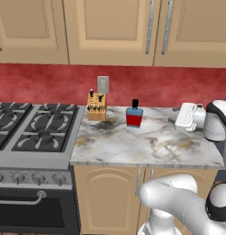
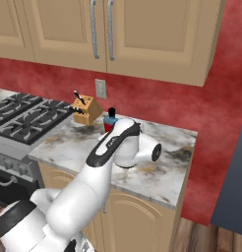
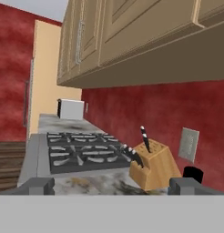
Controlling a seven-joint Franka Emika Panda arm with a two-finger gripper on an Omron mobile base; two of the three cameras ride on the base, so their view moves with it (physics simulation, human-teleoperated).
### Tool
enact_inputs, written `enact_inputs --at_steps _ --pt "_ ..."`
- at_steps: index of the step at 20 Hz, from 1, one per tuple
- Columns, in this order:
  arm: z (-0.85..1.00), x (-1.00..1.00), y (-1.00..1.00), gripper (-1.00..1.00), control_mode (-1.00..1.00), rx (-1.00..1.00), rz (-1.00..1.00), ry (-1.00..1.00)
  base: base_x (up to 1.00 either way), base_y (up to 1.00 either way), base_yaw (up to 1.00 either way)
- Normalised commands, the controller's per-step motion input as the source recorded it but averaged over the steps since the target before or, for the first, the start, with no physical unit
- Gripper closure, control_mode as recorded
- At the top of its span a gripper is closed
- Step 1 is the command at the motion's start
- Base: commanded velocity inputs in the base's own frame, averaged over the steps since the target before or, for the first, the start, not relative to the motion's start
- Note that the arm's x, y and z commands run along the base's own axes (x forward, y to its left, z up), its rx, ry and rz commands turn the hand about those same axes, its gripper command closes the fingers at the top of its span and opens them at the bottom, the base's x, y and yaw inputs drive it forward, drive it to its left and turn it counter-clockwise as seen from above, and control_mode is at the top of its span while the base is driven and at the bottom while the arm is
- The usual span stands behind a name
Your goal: Move the drinks to the dining counter.
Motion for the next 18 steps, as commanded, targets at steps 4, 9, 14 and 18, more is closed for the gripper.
enact_inputs --at_steps 4,9,14,18 --pt "0.04 0.01 0.0 -1.0 -1.0 -0.01 0.01 0.01 0.0 0.0 0.0" --pt "0.0 0.0 0.02 -1.0 -1.0 0.01 0.0 0.0 0.0 0.0 0.0" --pt "0.0 0.1 0.12 -1.0 -1.0 0.0 0.0 0.02 0.0 0.0 0.0" --pt "0.0 0.18 0.28 -1.0 -1.0 0.0 0.0 0.01 0.0 0.0 0.0"
